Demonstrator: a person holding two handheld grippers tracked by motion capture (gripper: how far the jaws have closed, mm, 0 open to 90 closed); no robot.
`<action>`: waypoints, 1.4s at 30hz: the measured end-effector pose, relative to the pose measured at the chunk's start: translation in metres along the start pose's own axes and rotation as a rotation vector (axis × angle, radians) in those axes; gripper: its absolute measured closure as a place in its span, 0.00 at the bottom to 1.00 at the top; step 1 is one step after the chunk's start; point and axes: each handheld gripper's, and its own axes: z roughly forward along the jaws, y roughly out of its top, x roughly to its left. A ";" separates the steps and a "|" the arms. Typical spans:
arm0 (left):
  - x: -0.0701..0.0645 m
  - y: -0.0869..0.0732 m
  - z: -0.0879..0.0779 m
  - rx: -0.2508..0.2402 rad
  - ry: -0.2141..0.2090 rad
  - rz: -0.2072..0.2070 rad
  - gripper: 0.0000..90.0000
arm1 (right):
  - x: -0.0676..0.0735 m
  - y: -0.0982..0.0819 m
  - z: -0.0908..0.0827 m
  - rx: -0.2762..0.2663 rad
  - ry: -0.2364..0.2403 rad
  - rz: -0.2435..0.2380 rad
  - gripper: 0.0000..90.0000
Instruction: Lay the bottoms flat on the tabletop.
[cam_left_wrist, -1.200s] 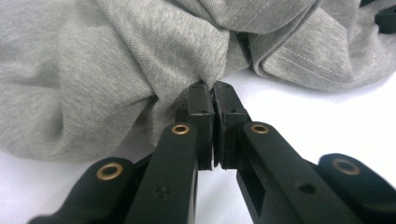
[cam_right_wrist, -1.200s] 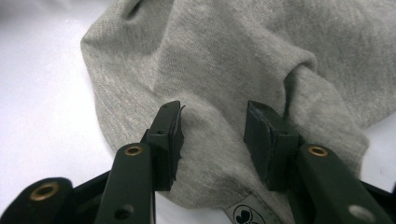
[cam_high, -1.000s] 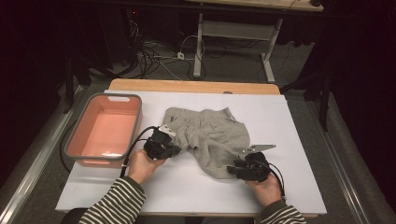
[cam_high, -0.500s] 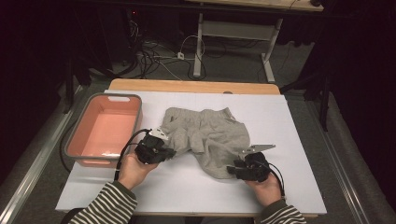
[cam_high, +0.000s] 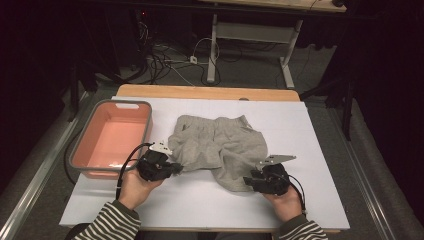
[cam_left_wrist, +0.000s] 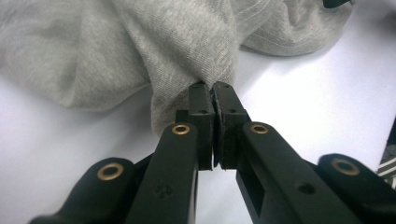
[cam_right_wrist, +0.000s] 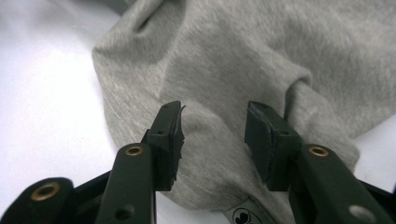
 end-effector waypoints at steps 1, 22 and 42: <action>0.000 -0.001 -0.001 -0.002 0.001 -0.002 0.94 | 0.001 0.000 0.000 0.000 -0.001 -0.006 0.64; -0.007 -0.026 -0.031 -0.048 0.014 -0.031 0.94 | 0.008 0.008 0.008 0.008 0.023 -0.044 0.65; -0.002 -0.076 -0.069 -0.094 0.073 -0.116 0.94 | 0.007 0.012 0.006 -0.010 0.025 -0.047 0.65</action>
